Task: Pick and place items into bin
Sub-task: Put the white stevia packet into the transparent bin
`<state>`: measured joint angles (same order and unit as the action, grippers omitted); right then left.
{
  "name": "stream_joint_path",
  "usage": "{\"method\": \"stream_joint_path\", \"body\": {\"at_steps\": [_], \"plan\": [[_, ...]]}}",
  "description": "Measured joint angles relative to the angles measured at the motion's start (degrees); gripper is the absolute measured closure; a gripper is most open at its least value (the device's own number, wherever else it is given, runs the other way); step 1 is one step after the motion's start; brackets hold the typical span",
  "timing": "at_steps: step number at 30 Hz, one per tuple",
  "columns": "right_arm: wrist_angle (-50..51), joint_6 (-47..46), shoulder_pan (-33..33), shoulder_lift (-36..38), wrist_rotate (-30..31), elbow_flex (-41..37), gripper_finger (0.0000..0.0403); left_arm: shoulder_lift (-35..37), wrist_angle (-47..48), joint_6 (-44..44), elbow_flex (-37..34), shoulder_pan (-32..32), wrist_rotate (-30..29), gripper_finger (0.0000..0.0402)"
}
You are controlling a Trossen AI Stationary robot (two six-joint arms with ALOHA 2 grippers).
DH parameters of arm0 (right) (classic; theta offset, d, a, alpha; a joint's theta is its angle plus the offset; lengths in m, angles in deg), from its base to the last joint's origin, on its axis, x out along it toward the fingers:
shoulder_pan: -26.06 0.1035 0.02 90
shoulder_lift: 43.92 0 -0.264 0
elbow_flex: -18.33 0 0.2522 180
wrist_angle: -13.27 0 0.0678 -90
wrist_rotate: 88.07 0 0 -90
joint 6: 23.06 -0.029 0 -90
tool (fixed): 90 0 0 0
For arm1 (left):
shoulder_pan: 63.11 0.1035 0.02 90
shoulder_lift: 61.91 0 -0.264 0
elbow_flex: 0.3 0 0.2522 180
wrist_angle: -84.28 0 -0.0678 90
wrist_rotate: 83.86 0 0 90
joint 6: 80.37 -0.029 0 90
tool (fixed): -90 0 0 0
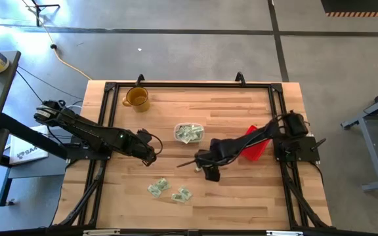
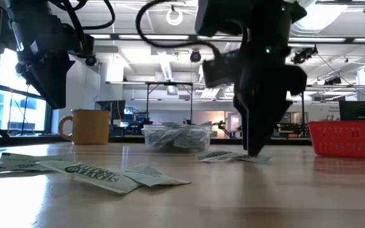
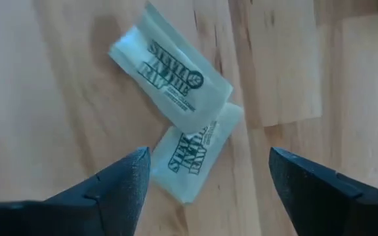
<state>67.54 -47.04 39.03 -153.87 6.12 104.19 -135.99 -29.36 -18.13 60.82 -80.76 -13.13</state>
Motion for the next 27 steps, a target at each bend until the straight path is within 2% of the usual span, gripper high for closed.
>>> {"method": "stream_joint_path", "body": {"at_steps": [3,5,7,11,12,17,19,22,27], "plan": [[1.24,-0.59,0.11,-2.08,1.14,0.01,0.0122,0.0,0.28,0.0,0.0,0.0,0.0,0.0218],[2.12,-0.56,-0.01,-2.63,1.5,0.16,0.0157,0.0,0.64,0.0,0.0,0.0,0.0,0.0218],[2.35,0.68,-0.7,-2.98,0.26,0.28,0.021,0.0,1.36,-0.1,0.0,0.0,0.0,0.0218],[4.1,3.63,-3.12,-2.65,0.2,0.18,0.036,0.0,1.97,-1.14,0.0,0.0,0.0,0.0218],[4.49,4.28,-4.06,-2.17,1.03,0.08,0.038,0.0,2.01,-1.39,0.0,0.0,0.0,0.0218],[9.91,6.04,-10.13,2.92,4.42,3.68,0.0379,0.0,1.99,-1.6,0.0,0.0,0.0,0.0218],[11.03,9.72,-12.19,5.5,6.53,5.99,0.0394,0.0,1.97,-1.6,0.0,0.0,-0.37,0.0218],[11.61,14.86,-15.23,6.57,9.61,10.86,0.0394,0.0,1.87,-1.6,0.0,0.02,-1.83,0.0218],[9.02,19.56,-19.99,3.85,3.91,16.47,0.0399,0.0,1.71,-0.53,0.0,0.07,-3.54,0.0218]]}}
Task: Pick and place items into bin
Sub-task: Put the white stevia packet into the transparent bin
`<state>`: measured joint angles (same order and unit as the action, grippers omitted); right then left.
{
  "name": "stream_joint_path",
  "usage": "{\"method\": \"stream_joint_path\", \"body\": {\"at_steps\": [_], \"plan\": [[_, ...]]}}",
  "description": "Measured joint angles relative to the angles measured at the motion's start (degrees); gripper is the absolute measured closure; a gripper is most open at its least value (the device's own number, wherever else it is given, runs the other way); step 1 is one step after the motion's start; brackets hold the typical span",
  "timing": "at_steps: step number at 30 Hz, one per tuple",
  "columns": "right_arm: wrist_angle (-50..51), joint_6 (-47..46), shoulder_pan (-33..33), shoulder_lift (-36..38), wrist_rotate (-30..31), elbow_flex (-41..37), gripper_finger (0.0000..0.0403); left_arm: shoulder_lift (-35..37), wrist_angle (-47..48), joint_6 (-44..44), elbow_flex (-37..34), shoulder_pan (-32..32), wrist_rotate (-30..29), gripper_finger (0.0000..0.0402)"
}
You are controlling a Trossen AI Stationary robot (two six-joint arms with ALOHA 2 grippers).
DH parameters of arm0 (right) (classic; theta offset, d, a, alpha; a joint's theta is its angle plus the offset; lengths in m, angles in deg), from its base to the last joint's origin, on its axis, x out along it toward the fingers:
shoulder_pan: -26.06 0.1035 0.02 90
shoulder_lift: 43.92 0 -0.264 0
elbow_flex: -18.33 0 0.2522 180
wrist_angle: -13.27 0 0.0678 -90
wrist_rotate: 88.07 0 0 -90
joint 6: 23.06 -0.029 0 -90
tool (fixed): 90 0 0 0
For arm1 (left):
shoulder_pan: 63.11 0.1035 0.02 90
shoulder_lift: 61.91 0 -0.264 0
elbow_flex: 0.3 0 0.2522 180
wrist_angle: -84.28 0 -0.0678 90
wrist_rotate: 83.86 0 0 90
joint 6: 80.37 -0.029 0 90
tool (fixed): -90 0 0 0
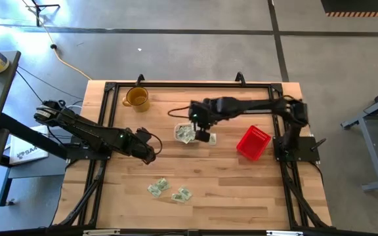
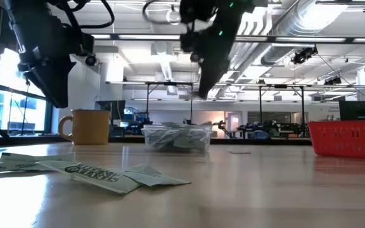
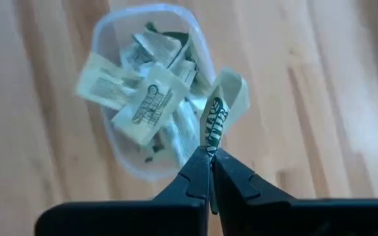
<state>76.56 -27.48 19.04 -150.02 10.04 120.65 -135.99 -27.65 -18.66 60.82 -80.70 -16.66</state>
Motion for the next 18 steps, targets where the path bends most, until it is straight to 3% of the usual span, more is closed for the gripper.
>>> {"method": "stream_joint_path", "body": {"at_steps": [3,6,13,18], "plan": [[-2.19,2.71,-0.38,-3.4,-1.43,0.53,0.0392,0.0,-0.24,0.94,0.02,0.0,-0.06,0.0218],[-4.27,4.48,-0.11,-5.69,-6.84,1.3,0.0383,-0.02,-0.27,1.78,0.02,0.0,-0.27,0.0218],[-4.9,6.12,0.02,-8.14,-5.53,1.55,0.0335,-0.02,-0.37,3.28,0.02,0.0,-0.31,0.0218],[-8.11,9.27,-0.55,-9.4,-9.26,1.59,0.0313,-0.02,-0.39,3.55,0.02,0.0,-0.75,0.0218]]}}
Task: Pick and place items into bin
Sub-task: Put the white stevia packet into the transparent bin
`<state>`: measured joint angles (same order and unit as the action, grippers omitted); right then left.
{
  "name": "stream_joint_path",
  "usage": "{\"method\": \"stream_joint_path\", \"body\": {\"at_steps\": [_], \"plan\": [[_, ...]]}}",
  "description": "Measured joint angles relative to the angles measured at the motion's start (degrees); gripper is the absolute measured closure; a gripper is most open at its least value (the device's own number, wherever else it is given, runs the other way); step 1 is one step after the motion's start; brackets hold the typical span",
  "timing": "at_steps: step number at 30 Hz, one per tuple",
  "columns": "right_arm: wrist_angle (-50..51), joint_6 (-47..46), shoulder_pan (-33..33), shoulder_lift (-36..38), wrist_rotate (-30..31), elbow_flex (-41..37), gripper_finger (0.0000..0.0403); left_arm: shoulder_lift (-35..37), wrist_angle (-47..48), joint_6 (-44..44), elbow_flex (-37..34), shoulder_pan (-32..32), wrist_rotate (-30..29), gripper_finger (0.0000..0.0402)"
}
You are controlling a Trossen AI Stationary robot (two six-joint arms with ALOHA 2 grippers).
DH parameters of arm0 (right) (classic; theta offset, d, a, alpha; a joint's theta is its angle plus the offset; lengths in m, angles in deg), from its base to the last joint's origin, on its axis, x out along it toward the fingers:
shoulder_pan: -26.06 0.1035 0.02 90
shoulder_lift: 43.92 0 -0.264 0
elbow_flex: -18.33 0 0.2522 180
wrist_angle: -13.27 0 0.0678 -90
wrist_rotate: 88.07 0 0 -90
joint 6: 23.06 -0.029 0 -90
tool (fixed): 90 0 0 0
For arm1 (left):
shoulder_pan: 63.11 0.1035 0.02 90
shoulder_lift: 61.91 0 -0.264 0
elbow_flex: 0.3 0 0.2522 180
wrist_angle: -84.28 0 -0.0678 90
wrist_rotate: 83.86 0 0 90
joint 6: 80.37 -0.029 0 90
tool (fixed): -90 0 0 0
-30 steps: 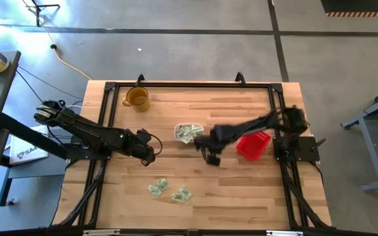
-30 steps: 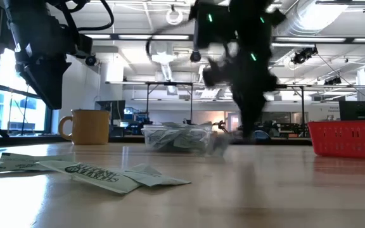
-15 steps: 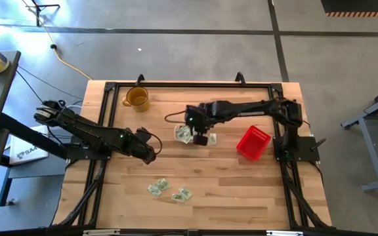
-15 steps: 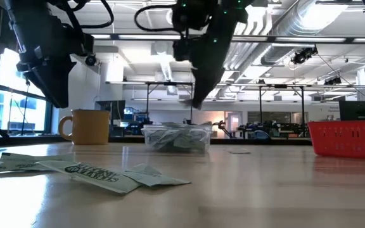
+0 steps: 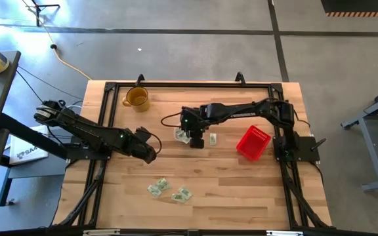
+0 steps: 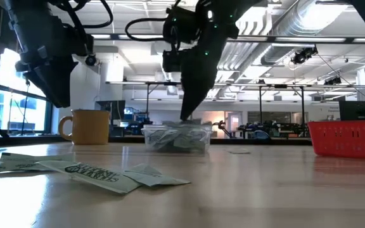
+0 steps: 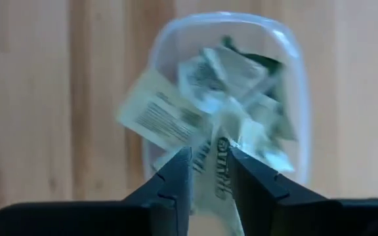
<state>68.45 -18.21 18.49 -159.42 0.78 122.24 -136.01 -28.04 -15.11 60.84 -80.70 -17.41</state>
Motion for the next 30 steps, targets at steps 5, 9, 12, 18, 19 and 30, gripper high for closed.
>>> {"method": "stream_joint_path", "body": {"at_steps": [5,9,12,18,19,30], "plan": [[-0.65,0.14,1.04,-2.34,-4.71,0.0,0.0316,0.0,0.14,1.24,0.0,0.0,0.0,0.0218],[-3.56,0.82,2.95,-2.92,-1.15,-0.09,0.0319,0.0,0.17,1.26,0.0,-0.01,0.0,0.0218],[-7.52,1.21,3.56,-2.91,3.47,-0.02,0.0319,0.0,0.18,1.26,0.0,-0.01,0.0,0.0218],[-9.74,-0.55,1.12,-2.82,3.74,1.16,0.0319,0.0,0.19,1.2,0.0,-0.02,0.0,0.0218],[-10.02,-0.93,0.71,-3.11,3.57,1.16,0.0319,0.0,0.2,1.2,0.0,-0.02,0.0,0.0218],[-5.21,-2.53,0.71,0.32,5.2,4.93,0.032,0.0,1.13,1.04,0.0,-0.04,1.0,0.0218]]}}
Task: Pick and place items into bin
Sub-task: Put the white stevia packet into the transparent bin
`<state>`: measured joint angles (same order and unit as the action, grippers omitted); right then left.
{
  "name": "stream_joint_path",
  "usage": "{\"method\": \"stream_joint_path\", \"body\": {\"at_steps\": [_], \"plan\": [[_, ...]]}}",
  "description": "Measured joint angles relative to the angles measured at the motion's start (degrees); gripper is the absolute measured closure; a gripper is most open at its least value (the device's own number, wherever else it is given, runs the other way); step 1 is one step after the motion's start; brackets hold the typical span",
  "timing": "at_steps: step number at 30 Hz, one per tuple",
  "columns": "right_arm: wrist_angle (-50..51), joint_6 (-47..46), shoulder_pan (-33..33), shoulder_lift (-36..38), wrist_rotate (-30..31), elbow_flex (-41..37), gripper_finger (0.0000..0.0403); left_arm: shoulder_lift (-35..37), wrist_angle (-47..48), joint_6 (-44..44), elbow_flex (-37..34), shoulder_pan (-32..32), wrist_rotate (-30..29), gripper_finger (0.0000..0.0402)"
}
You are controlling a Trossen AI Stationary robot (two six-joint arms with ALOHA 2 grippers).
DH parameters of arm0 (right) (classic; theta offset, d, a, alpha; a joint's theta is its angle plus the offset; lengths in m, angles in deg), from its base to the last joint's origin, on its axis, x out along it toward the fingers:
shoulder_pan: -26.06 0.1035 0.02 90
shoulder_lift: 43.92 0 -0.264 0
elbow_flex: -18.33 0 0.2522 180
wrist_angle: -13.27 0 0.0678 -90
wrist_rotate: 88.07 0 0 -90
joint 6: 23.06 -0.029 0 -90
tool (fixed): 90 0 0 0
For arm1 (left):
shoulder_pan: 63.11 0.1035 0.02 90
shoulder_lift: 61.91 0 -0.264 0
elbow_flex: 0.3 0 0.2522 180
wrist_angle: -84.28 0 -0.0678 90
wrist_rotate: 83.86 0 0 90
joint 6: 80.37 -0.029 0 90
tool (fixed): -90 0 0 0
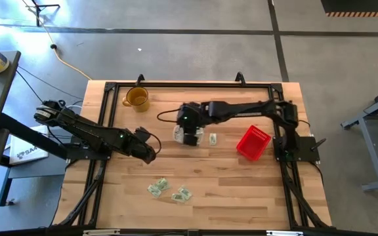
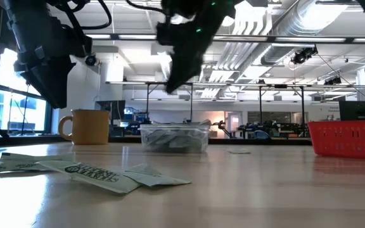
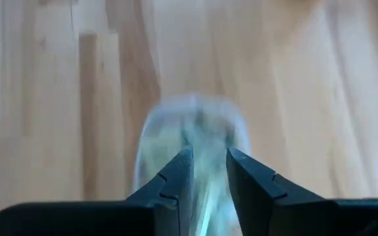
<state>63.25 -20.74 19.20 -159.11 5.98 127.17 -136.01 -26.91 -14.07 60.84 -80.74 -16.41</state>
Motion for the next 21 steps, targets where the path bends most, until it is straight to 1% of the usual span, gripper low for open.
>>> {"method": "stream_joint_path", "body": {"at_steps": [2,4,5,7,9,11,14,16,17,19,21], "plan": [[8.57,-2.62,-0.73,1.58,1.05,-0.01,0.032,0.0,-0.02,-0.08,0.0,0.02,0.96,0.0218],[18.49,-6.16,-2.43,1.69,0.75,-1.2,0.032,0.0,-0.07,-0.89,0.0,0.02,1.88,0.0218],[22.34,-7.94,-3.28,1.81,-0.09,-3.15,0.032,0.0,-0.02,-1.33,0.0,0.02,2.69,0.0218],[25.57,-11.87,-4.66,3.28,-2.1,-9.17,0.0318,0.0,-0.07,-1.57,0.0,0.25,3.83,0.0218],[24.06,-17.25,-5.51,6.51,-6.35,-15.54,0.0306,0.0,-0.02,-1.7,0.0,1.31,5.38,0.0218],[20.85,-24.22,-5.83,9.39,-10.77,-21.47,0.0285,0.0,0.04,-2.54,0.0,2.44,6.24,0.0218],[10.99,-34.7,-5.76,12.37,-13.87,-27.41,0.0239,0.0,0.12,-4.9,0.0,4.05,6.58,0.0218],[4.14,-40.86,-5.19,13.76,-12.77,-29.06,0.0202,0.0,0.05,-6.69,0.01,5.02,6.58,0.0218],[2.13,-43.03,-4.83,13.91,-11.28,-29.48,0.0185,0.0,0.04,-7.65,0.0,5.44,6.56,0.0218],[0.31,-45.19,-4.1,12.87,-6.87,-30.02,0.0157,0.0,0.15,-9.28,0.0,5.86,6.58,0.0218],[0.28,-46.35,-3.36,11.49,-3.33,-30.54,0.0143,0.0,0.27,-10.54,0.0,5.82,6.49,0.0218]]}}
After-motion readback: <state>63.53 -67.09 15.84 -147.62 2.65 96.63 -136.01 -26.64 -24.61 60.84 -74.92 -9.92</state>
